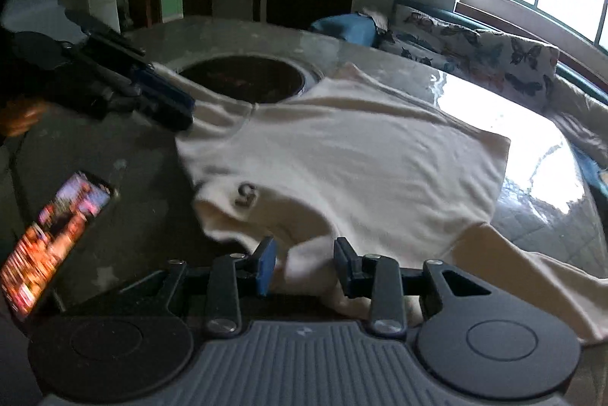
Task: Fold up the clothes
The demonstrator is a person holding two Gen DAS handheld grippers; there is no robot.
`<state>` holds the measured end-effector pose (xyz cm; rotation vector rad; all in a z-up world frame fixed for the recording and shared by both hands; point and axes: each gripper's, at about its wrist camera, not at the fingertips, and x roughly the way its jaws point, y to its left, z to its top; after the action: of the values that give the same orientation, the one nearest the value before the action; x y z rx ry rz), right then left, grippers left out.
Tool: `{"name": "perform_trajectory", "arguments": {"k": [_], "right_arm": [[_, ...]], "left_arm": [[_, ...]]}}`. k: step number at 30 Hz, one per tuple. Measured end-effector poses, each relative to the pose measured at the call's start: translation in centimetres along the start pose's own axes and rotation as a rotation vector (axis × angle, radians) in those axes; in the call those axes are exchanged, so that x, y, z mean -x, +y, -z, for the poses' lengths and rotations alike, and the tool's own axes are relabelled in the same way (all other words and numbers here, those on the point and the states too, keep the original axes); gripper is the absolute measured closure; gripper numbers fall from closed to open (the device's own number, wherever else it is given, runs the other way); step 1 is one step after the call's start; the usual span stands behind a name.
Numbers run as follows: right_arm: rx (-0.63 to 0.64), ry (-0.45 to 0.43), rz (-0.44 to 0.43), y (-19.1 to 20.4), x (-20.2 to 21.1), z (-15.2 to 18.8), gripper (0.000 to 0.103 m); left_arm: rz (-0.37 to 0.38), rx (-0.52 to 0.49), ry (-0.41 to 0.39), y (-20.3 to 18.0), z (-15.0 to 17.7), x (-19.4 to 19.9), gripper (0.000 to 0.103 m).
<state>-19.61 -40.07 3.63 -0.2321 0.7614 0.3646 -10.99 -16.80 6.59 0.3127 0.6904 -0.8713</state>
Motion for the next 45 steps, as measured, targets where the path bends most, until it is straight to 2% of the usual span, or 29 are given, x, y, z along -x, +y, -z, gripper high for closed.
{"name": "perform_trajectory", "arguments": {"k": [4,8,10,14,18,19,20,21,24,28,30,33,35,38,40,43,45], "right_arm": [[0.001,0.011,0.006,0.3,-0.2,0.6,0.087],[-0.006,0.004,0.009,0.2,0.4,0.9,0.097],[-0.01,-0.001,0.011,0.1,0.6,0.9,0.097],[-0.006,-0.001,-0.004,0.1,0.8,1.0,0.094],[0.003,-0.002,0.001,0.4,0.3,1.1,0.092],[0.004,-0.001,0.001,0.4,0.2,1.2,0.092],[0.005,-0.002,0.002,0.4,0.2,1.2,0.094],[0.005,-0.005,0.003,0.4,0.3,1.2,0.096],[-0.031,-0.033,-0.01,-0.2,1.6,1.0,0.1],[-0.044,-0.06,-0.03,-0.6,3.5,0.9,0.1],[-0.026,-0.042,-0.057,-0.4,3.7,1.1,0.1],[0.0,0.034,-0.111,0.2,2.7,1.9,0.097],[0.014,0.063,-0.147,0.4,2.6,2.1,0.092],[0.01,0.035,-0.193,-0.1,3.8,1.2,0.092],[-0.018,-0.009,-0.205,-0.8,4.6,0.3,0.092],[-0.04,-0.06,-0.166,-1.6,4.4,-0.7,0.092],[-0.064,-0.058,-0.152,-2.0,3.0,-0.6,0.092]], "left_arm": [[0.024,-0.162,0.041,-3.3,0.2,-2.9,0.078],[0.023,-0.196,0.076,-4.2,0.6,-5.0,0.078],[0.029,-0.198,0.083,-4.3,0.8,-5.2,0.077],[0.037,-0.228,0.079,-4.7,0.9,-4.9,0.062],[0.021,-0.257,0.086,-5.1,1.0,-5.3,0.063],[0.017,-0.264,0.089,-5.1,1.1,-5.4,0.066],[0.013,-0.271,0.092,-5.2,1.1,-5.6,0.077],[0.008,-0.278,0.095,-5.2,1.2,-5.7,0.082],[-0.001,-0.266,0.065,-4.9,0.8,-4.8,0.089],[0.035,-0.248,-0.004,-4.4,0.3,-2.3,0.089],[0.055,-0.275,-0.012,-4.5,0.6,-1.7,0.089],[0.086,-0.336,0.045,-5.1,1.7,-2.3,0.088],[0.1,-0.351,0.106,-5.5,2.5,-3.3,0.083],[0.113,-0.367,0.11,-5.5,2.4,-3.1,0.075],[0.148,-0.346,0.092,-4.9,1.6,-2.5,0.075],[0.186,-0.302,0.048,-3.9,0.1,-1.7,0.075],[0.177,-0.262,0.02,-3.3,-0.7,-1.8,0.075]]}}
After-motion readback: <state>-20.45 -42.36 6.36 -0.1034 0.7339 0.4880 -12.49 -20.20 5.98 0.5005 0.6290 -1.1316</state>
